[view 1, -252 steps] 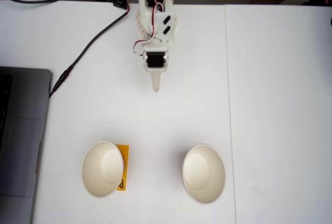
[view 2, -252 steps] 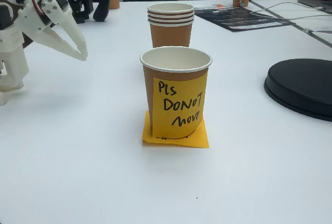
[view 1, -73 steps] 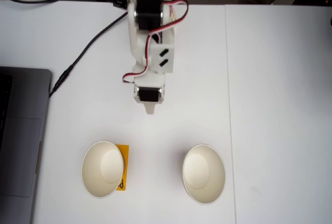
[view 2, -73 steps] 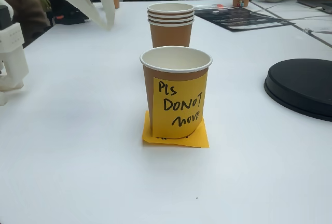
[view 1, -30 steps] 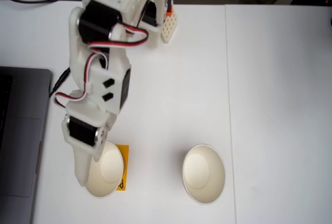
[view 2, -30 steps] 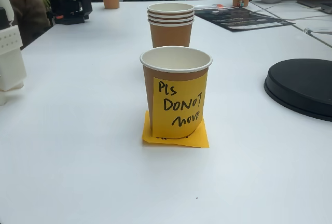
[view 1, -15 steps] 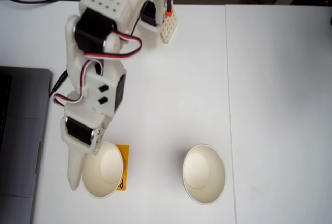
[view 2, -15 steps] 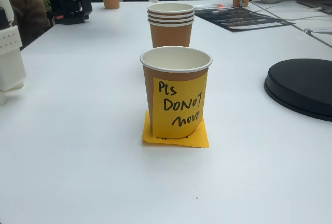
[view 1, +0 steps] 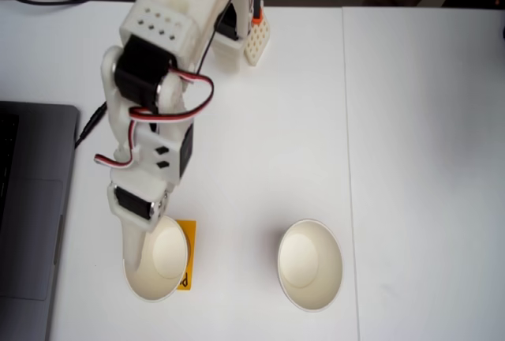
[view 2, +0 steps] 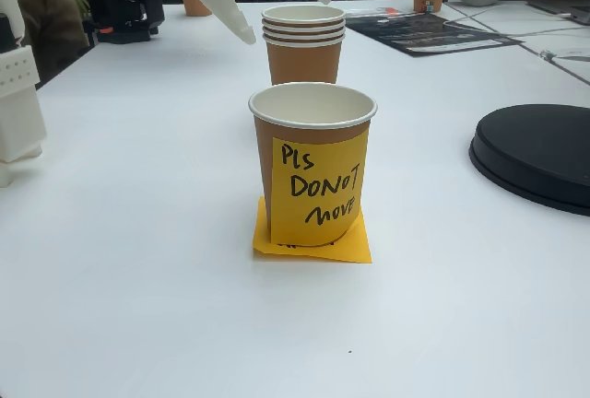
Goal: Pickup cup and make a pile of cup.
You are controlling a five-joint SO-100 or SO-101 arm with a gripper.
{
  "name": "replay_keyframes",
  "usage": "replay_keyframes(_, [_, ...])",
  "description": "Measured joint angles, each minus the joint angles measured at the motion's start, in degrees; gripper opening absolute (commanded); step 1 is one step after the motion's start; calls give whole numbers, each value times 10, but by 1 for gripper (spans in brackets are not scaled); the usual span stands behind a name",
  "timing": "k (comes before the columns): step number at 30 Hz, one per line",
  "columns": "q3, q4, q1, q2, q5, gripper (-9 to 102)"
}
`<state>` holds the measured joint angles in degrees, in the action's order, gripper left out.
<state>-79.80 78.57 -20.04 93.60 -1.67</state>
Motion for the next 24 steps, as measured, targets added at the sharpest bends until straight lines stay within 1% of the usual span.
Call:
replay_keyframes(7, [20, 0, 0, -34, 0, 27])
replay_keyframes(24, [25, 8, 0, -35, 0, 27])
